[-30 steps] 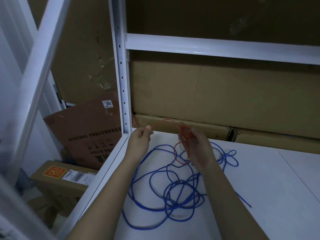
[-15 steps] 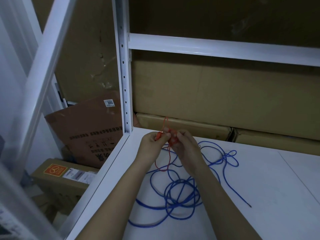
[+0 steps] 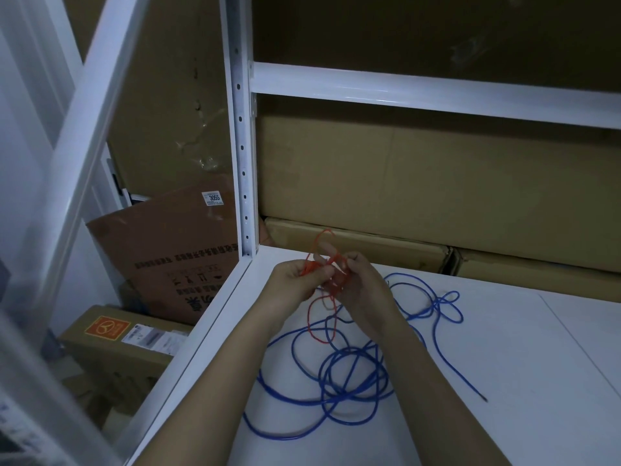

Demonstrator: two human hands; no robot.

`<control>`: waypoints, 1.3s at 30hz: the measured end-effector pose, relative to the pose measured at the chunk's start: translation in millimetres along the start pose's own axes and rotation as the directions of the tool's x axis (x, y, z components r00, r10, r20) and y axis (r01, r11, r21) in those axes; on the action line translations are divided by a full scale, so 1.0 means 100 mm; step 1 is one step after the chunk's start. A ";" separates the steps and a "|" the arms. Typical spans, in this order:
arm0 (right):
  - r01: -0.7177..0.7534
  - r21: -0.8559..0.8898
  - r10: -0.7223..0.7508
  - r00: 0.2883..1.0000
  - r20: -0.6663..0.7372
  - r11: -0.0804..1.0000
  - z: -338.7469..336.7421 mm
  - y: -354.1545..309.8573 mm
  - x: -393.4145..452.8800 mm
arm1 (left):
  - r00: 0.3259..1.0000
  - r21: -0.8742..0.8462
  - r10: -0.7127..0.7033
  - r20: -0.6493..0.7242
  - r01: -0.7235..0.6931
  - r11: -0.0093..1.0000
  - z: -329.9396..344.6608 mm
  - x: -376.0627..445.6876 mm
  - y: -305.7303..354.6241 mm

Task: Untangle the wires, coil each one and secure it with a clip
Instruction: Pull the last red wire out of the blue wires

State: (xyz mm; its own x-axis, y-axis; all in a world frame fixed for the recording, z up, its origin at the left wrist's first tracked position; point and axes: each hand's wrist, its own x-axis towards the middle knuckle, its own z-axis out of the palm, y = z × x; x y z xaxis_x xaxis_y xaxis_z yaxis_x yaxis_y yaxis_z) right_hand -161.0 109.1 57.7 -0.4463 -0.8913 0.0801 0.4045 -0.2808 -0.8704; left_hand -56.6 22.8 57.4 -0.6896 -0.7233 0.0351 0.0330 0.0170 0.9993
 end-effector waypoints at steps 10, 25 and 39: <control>0.090 0.339 -0.052 0.991 -0.120 0.936 -0.37 -0.12 0.04 | 0.972 0.199 0.125 -0.200 -0.085 0.976 -0.22 0.09 0.04; 0.056 -0.800 -0.187 0.980 -0.071 0.598 -0.21 -0.07 0.02 | 0.942 0.247 0.158 -0.298 -0.084 0.965 -0.37 0.19 0.07; 0.182 -0.657 -0.327 0.940 -0.103 0.731 0.15 0.07 0.14 | 0.949 0.298 0.244 -0.200 -0.179 0.938 -0.21 0.12 0.05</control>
State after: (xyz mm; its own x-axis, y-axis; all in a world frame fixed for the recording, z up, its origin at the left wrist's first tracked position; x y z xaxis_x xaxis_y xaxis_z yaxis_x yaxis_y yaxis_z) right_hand -153.1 89.4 60.3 -0.6339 -0.7088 0.3093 -0.3100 -0.1335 -0.9413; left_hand -49.8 -0.5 62.5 -0.5018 -0.8202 0.2748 -0.0613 0.3507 0.9345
